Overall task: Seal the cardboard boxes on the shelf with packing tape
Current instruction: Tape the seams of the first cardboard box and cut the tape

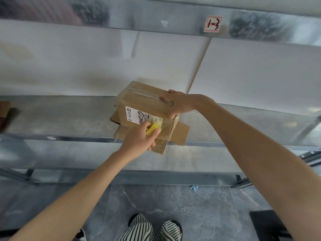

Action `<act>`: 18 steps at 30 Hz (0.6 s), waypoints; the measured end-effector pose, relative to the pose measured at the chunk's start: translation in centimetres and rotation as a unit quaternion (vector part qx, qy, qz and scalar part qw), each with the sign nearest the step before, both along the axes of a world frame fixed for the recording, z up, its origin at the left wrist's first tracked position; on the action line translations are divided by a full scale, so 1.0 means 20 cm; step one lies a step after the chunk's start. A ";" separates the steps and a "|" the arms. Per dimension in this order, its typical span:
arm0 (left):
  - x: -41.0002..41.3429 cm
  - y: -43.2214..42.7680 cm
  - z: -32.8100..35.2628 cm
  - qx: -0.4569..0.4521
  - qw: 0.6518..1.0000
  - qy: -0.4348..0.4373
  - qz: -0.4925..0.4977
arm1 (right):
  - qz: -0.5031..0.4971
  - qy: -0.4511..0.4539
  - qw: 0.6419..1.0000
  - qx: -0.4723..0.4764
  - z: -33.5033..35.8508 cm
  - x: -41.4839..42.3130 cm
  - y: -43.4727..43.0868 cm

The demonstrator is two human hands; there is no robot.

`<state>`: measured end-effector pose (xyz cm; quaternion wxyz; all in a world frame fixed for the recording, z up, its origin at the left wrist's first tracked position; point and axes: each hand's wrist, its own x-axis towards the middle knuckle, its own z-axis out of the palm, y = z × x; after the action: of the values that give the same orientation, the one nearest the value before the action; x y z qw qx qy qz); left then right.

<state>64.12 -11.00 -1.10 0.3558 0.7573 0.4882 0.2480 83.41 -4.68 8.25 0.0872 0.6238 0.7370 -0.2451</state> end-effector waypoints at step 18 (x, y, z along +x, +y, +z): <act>0.16 -0.01 -0.10 0.001 0.997 0.032 0.073 | 0.039 0.027 0.999 0.010 -0.06 0.11 0.10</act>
<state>67.31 -11.26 -3.06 0.3199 0.7276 0.5530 0.2498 85.68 -2.76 7.13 0.0709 0.5883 0.7655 -0.2510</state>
